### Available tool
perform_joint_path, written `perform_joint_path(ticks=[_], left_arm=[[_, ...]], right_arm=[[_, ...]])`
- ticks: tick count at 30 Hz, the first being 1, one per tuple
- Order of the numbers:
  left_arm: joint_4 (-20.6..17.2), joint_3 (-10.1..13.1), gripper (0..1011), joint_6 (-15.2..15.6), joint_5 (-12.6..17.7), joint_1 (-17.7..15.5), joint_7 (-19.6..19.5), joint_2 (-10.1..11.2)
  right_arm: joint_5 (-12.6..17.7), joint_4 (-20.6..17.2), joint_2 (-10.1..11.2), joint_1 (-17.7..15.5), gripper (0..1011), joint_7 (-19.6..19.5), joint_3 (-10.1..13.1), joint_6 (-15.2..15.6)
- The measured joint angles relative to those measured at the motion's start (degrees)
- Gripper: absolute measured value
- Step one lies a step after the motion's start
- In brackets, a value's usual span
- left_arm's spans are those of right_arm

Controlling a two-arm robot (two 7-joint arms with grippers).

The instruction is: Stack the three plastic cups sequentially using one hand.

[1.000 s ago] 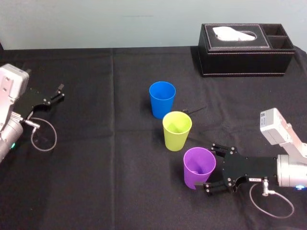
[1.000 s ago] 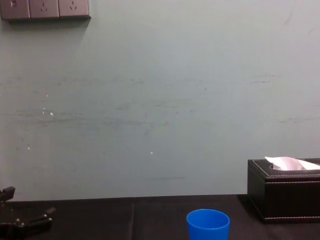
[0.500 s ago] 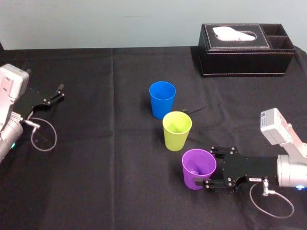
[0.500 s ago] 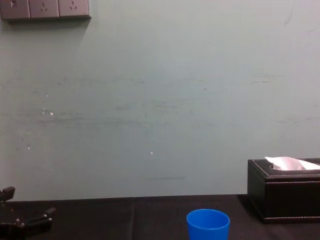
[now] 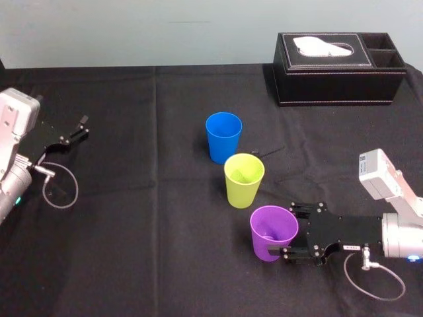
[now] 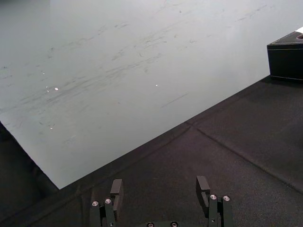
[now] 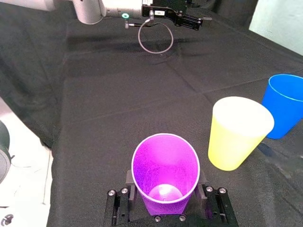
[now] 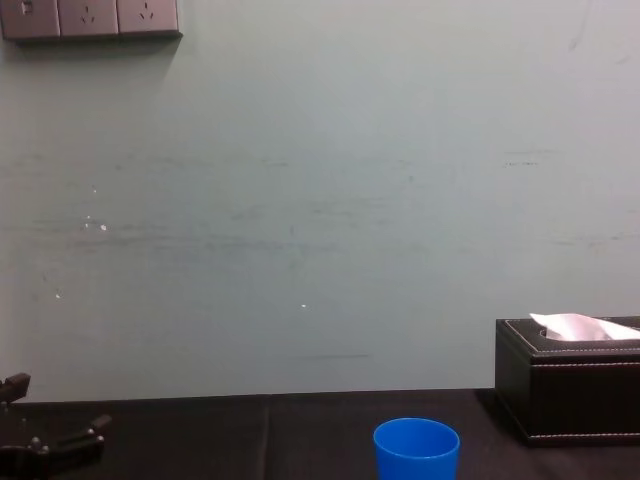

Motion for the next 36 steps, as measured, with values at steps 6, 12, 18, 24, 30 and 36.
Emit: perform_joint_path(ticks=[6,12,18,24,30,36], left_arm=[[0.0,0.0,1010,0.0,0.0,0.0,0.0,0.0],[0.0,0.0,1010,0.0,0.0,0.0,0.0,0.0],[0.0,0.0,1010,0.0,0.0,0.0,0.0,0.0],[0.0,0.0,1010,0.0,0.0,0.0,0.0,0.0],[0.0,0.0,1010,0.0,0.0,0.0,0.0,0.0],[0.0,0.0,1010,0.0,0.0,0.0,0.0,0.0]], right_arm=[[0.0,0.0,0.0,0.0,729,0.0,0.0,0.0],[1.2,-1.4,0.5,-0.8,729,-0.3,0.9,-0.6],[2.5,-3.8,1.8,-1.7,729,-0.7,2.3,-0.8],[3.7,-7.1,3.8,-3.2,729,-1.9,4.5,-0.9],[5.4,-10.5,4.9,-4.9,729,-5.7,8.3,-0.4],[5.6,-13.0,3.6,-5.2,729,-10.6,11.3,1.6]])
